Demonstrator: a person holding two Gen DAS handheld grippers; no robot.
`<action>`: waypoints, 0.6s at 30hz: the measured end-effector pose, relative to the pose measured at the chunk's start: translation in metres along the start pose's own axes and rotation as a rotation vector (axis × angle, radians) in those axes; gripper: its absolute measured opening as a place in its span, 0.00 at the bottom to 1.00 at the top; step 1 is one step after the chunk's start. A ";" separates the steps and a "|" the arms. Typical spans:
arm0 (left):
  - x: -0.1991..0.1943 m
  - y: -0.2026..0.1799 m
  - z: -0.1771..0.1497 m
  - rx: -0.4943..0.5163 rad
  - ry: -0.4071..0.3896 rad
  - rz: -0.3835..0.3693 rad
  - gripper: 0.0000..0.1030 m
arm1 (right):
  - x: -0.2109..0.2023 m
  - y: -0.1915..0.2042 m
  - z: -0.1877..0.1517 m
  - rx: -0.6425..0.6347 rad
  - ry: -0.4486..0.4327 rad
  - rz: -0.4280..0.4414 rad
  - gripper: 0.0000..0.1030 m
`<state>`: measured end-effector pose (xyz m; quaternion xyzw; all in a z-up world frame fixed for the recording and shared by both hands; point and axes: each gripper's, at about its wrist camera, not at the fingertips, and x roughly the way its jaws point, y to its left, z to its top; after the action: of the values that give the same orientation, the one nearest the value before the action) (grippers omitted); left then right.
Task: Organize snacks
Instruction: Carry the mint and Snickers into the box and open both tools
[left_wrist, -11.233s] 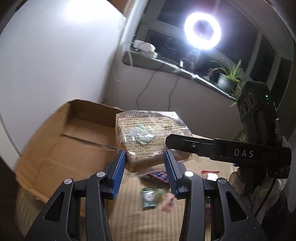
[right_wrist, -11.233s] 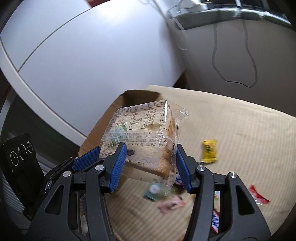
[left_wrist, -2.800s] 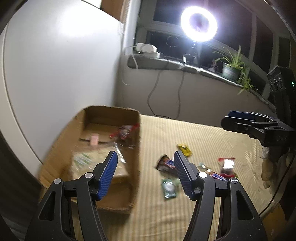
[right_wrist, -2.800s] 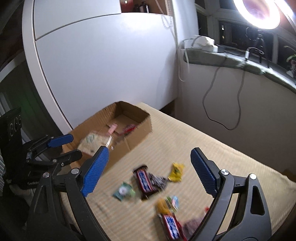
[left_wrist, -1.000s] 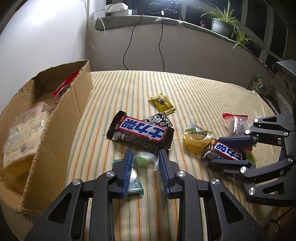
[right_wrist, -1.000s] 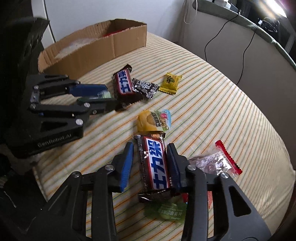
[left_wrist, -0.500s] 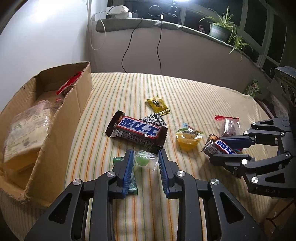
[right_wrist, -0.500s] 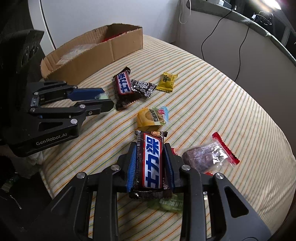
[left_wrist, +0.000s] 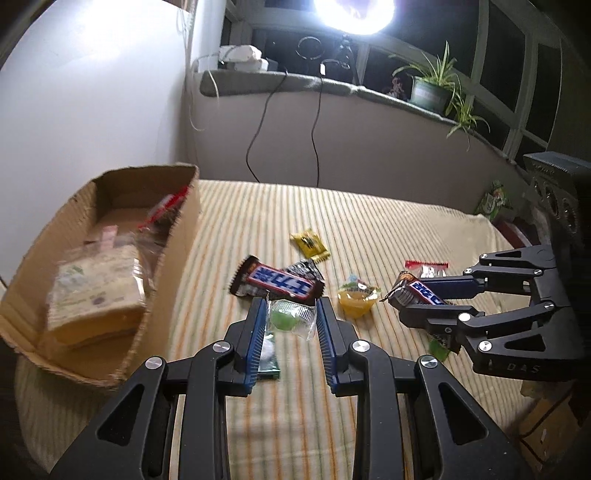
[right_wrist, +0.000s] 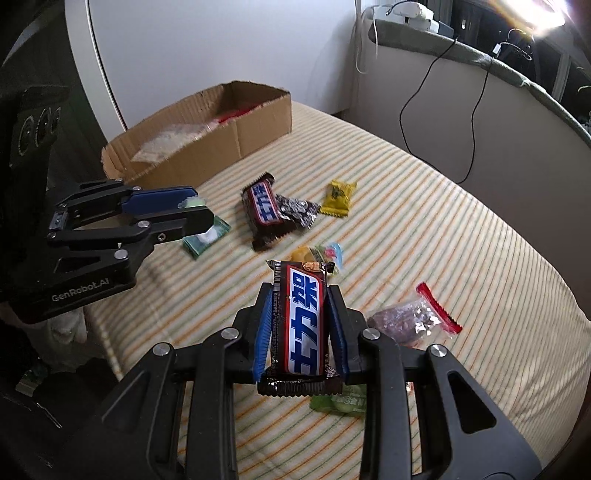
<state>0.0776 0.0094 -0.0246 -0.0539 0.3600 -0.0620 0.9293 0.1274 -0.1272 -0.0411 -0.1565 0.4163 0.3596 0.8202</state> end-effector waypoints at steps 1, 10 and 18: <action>-0.003 0.003 0.001 -0.004 -0.007 0.005 0.25 | 0.001 0.001 0.003 -0.002 -0.003 0.002 0.28; -0.025 0.041 0.011 -0.052 -0.062 0.082 0.25 | 0.005 0.016 0.034 -0.029 -0.040 0.029 0.28; -0.039 0.079 0.011 -0.098 -0.087 0.154 0.25 | 0.015 0.039 0.069 -0.065 -0.076 0.059 0.28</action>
<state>0.0622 0.0936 -0.0020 -0.0743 0.3250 0.0297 0.9423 0.1442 -0.0548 -0.0092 -0.1570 0.3776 0.4025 0.8190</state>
